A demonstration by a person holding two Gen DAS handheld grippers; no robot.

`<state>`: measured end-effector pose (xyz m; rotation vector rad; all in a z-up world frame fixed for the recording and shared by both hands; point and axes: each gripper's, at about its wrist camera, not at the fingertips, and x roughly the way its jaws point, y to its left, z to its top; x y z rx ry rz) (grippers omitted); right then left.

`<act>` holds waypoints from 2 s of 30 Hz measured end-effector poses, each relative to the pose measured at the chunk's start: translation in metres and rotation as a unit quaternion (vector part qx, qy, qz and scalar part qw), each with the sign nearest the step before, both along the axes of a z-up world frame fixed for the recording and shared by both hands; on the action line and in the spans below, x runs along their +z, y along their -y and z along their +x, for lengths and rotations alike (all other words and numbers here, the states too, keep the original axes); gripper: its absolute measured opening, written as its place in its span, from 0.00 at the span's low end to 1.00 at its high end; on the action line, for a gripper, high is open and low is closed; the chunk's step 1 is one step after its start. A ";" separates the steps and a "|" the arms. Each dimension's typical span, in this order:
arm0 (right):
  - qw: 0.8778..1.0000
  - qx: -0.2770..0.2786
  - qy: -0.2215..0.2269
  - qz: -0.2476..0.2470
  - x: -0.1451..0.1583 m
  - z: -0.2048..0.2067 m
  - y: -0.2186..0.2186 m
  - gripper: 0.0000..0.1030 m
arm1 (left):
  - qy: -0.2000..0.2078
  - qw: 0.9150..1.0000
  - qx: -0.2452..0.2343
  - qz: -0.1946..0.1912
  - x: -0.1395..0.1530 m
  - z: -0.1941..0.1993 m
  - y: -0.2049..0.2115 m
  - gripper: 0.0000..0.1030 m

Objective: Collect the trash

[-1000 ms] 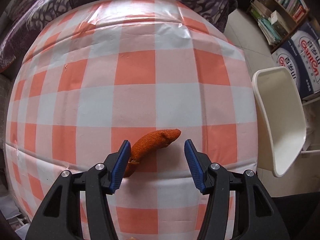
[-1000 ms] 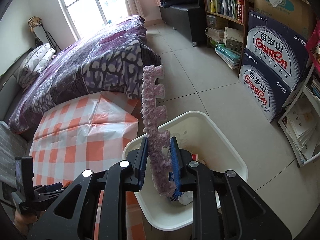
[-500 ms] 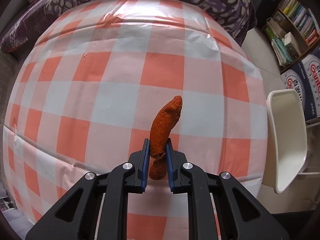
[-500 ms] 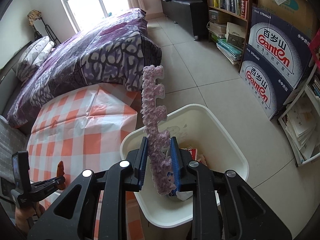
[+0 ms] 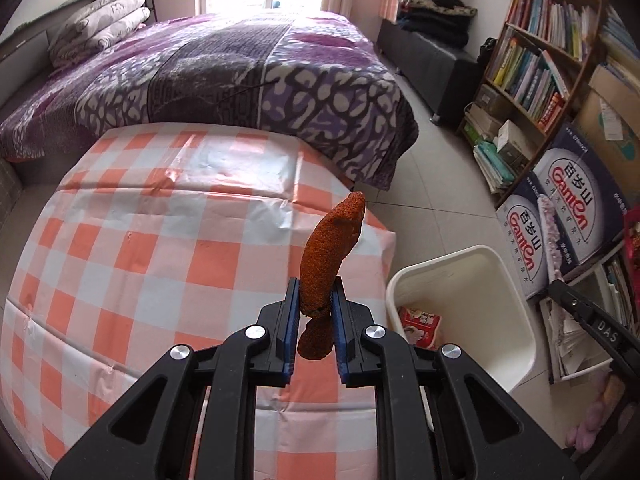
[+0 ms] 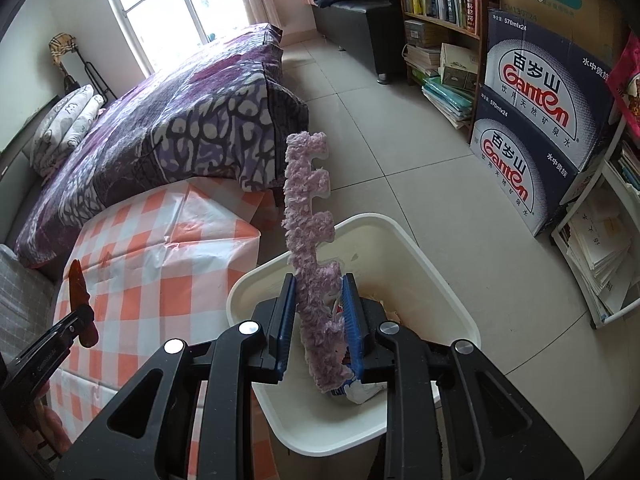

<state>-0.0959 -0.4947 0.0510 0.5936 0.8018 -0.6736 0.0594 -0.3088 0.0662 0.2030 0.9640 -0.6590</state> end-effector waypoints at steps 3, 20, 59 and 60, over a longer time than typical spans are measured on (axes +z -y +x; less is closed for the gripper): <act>1.000 -0.025 0.003 -0.003 0.002 -0.010 0.009 0.50 | -0.014 1.000 -0.025 -0.011 -0.001 -0.023 0.023 0.15; 0.989 -0.138 0.050 -0.008 0.014 -0.084 0.054 0.75 | -0.044 0.996 -0.058 -0.042 0.001 -0.085 0.086 0.61; 0.978 0.011 0.047 -0.204 0.008 -0.061 -0.161 0.93 | 0.136 0.981 0.138 -0.019 -0.001 -0.109 -0.146 0.93; 0.978 0.013 0.046 -0.204 0.008 -0.060 -0.163 0.93 | 0.134 0.981 0.140 -0.020 -0.002 -0.108 -0.147 0.93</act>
